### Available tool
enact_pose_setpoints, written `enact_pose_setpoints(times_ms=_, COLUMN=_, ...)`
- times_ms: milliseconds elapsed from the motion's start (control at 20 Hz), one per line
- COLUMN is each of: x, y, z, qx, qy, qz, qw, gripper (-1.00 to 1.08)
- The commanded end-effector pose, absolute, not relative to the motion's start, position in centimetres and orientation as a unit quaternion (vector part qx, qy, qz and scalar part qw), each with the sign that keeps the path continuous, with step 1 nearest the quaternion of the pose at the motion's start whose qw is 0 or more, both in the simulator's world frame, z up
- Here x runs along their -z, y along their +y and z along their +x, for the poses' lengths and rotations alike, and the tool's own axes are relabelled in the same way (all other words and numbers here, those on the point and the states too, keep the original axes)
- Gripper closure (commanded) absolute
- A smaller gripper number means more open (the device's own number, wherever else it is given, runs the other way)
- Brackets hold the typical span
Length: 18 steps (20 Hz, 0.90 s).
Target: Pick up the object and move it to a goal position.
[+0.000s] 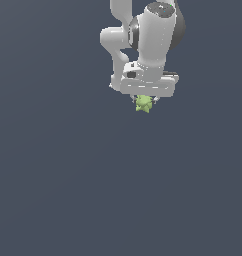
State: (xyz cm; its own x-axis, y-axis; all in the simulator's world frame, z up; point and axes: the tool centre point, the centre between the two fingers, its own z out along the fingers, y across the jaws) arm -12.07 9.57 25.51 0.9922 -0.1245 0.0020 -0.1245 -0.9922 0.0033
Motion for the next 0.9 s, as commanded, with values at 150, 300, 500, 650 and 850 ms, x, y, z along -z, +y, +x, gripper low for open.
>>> enact_pose_setpoints(times_ms=150, x=-29.8, y=13.5, z=-12.3, qx=0.000, qy=-0.062, qz=0.998, qw=0.001, gripper=1.08)
enact_pose_setpoints(times_ms=300, x=-31.6, y=15.1, z=-12.3, qx=0.000, qy=-0.062, qz=0.998, qw=0.001, gripper=1.08)
enact_pose_setpoints(times_ms=500, x=-33.2, y=16.6, z=-12.3, qx=0.000, qy=-0.062, qz=0.998, qw=0.000, gripper=1.08)
enact_pose_setpoints(times_ms=650, x=-33.9, y=17.2, z=-12.2, qx=0.000, qy=-0.062, qz=0.998, qw=0.000, gripper=1.08)
enact_pose_setpoints(times_ms=850, x=-34.2, y=17.5, z=-12.2, qx=0.000, qy=-0.062, qz=0.998, qw=0.000, gripper=1.08)
